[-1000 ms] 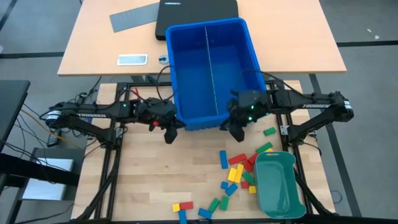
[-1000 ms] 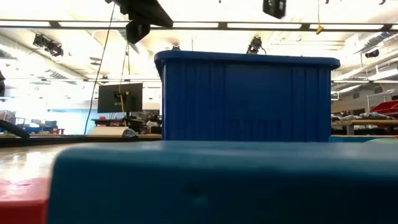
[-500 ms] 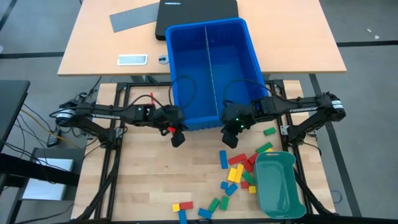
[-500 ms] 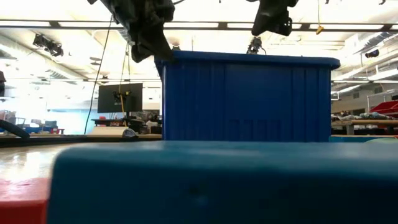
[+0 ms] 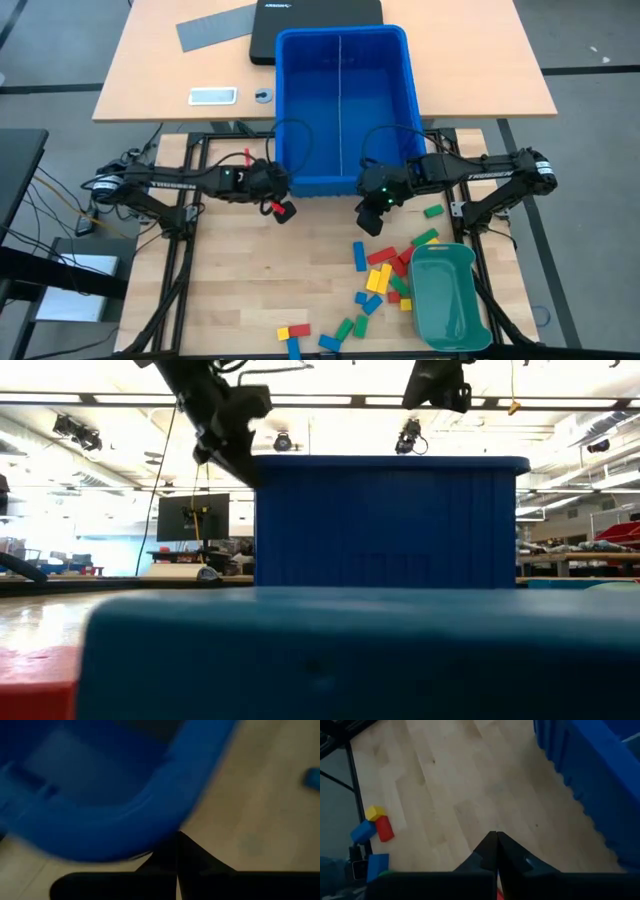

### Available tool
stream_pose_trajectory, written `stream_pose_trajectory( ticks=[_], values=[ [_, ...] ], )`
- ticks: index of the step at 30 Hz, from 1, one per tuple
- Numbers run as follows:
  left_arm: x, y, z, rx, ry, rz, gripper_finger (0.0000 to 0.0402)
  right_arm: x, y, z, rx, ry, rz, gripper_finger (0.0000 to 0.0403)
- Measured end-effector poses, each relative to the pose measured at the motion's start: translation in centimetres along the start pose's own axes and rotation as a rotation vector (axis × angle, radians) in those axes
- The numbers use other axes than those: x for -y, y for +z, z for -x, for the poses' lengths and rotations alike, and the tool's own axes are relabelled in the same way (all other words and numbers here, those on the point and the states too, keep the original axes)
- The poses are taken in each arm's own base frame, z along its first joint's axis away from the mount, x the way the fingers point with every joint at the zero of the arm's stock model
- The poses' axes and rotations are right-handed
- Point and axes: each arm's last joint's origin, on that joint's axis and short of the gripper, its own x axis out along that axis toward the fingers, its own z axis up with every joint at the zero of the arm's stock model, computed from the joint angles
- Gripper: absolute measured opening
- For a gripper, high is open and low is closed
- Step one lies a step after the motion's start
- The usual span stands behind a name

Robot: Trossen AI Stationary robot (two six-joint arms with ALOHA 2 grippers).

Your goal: Sort Items/Unsort Items

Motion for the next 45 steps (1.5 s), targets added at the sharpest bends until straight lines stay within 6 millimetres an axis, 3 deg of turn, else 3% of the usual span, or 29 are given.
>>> stream_pose_trajectory(
  ticks=[11,17,27,32,39,45],
  values=[
    [-1.5,0.3,1.5,-0.027,0.029,0.077,0.0001,0.4,0.1,0.0,-0.026,0.037,0.048,0.0004],
    [-0.3,1.4,2.9,0.01,-0.217,-0.05,0.0001,1.4,0.4,0.0,-0.039,0.006,0.08,0.0002],
    [1.5,1.3,-0.9,0.009,-0.186,-0.112,0.0001,2.1,0.6,0.0,-0.064,0.033,0.086,0.0003],
    [1.7,1.0,-2.6,-0.011,-0.052,-0.107,0.0001,2.0,0.4,0.0,-0.082,0.038,0.085,0.0003],
    [1.0,0.8,-2.6,-0.024,0.071,-0.092,0.0001,1.0,-0.9,0.4,-0.181,0.096,0.045,0.0012],
    [-0.4,1.3,-2.5,-0.069,0.117,-0.069,0.0001,-0.8,-2.3,0.5,-0.244,0.147,0.098,0.0044]
  ],
)
